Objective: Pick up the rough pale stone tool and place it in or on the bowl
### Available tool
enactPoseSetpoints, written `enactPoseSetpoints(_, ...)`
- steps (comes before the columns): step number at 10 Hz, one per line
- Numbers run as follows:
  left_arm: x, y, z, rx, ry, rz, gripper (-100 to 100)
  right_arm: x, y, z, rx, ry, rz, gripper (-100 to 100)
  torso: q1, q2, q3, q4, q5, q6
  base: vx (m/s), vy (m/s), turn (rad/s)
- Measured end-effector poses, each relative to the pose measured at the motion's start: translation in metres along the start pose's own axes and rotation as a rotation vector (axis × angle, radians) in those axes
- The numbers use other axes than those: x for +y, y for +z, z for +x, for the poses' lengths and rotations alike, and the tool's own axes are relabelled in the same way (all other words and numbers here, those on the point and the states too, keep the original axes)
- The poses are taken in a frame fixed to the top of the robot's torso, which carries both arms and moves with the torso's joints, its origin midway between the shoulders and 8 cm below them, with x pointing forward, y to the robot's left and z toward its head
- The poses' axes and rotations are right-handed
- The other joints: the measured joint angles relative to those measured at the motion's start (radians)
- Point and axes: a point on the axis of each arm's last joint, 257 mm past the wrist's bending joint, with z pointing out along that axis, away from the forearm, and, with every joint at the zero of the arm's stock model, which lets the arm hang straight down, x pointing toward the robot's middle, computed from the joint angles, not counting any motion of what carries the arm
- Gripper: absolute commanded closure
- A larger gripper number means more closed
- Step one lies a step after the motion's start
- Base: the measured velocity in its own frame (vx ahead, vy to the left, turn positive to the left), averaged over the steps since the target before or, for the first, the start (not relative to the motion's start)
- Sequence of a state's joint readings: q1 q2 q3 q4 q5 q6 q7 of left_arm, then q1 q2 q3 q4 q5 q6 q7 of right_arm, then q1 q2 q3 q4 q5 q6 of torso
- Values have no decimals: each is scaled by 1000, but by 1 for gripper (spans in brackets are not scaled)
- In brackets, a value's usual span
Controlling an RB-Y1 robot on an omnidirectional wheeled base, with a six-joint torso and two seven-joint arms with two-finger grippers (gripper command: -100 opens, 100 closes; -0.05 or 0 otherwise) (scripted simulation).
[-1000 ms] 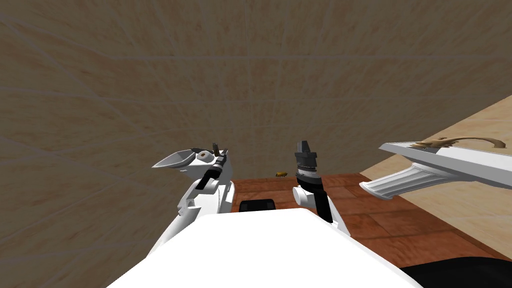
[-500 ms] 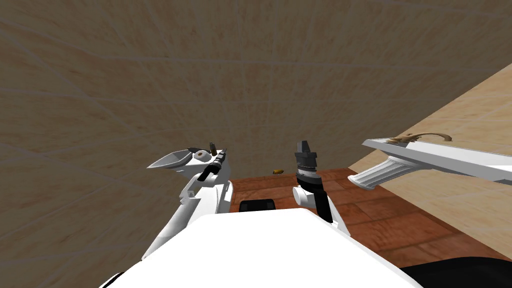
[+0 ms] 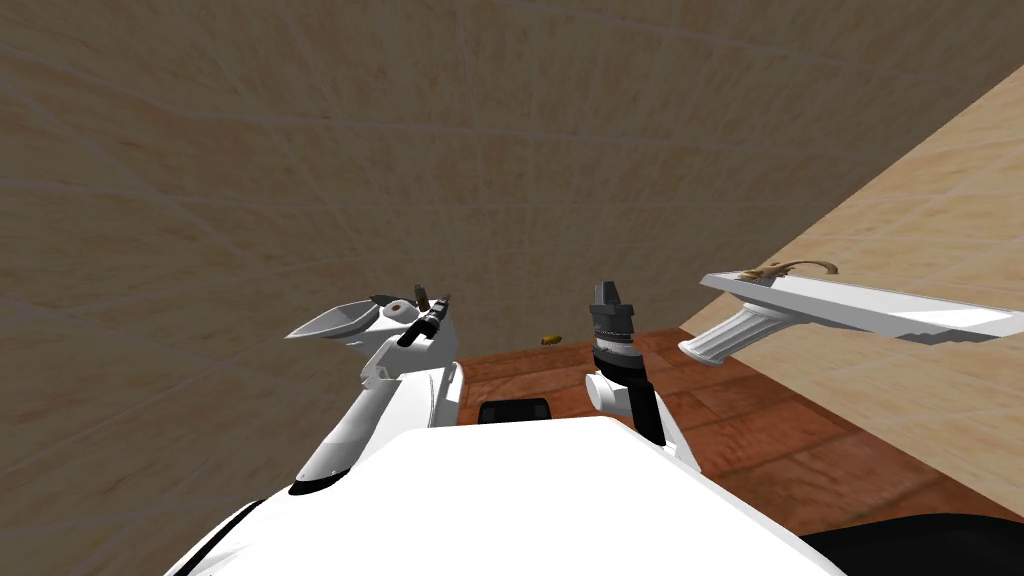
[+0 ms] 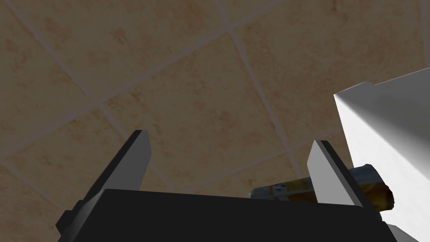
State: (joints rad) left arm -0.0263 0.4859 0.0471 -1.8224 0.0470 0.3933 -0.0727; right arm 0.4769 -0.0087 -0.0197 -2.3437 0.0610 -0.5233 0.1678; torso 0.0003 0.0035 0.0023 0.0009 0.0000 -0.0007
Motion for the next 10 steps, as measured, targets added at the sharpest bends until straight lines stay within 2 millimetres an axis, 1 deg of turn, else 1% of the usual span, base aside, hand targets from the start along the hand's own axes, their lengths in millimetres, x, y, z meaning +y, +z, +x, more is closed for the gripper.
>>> enactPoseSetpoints(2, 12, 12, -14, -14, 17, -53, -100, 0, 0, 0, 0, 0, 0, 0, 1, 0, 0, 0, 0, 0, -50, -9, -85)
enactPoseSetpoints(3, 12, 18, -25, -25, 28, -75, -100, 0, 0, 0, 0, 0, 0, 0, 1, 0, 0, 0, 0, 0, -48, -11, -66)
enactPoseSetpoints(4, 18, 21, -31, -31, 31, -103, -100, 0, 0, 0, 0, 0, 0, 0, 1, 0, 0, 0, 0, 0, -53, -12, -106)
enactPoseSetpoints(6, 24, 30, -47, -50, 42, -158, -100, 0, 0, 0, 0, 0, 0, 0, 1, 0, 0, 0, 0, 0, -47, -12, -93)
enactPoseSetpoints(7, 29, 37, -61, -64, 48, -187, -100, 0, 0, 0, 0, 0, 0, 0, 1, 0, 0, 0, 0, 0, -36, -7, -58)
enactPoseSetpoints(8, 33, 38, -67, -71, 50, -211, -100, 0, 0, 0, 0, 0, 0, 0, 1, -1, 0, 0, 0, 0, -35, -4, -87)
enactPoseSetpoints(9, 34, 42, -77, -86, 54, -238, -100, 0, 0, 0, 0, 0, 0, 0, 1, -1, -1, 0, 0, 0, -32, -2, -67)
enactPoseSetpoints(10, 42, 43, -85, -94, 54, -267, -100, 0, 0, 0, 0, 0, 0, 0, 2, -1, -1, 0, 0, 0, -37, -8, -101)
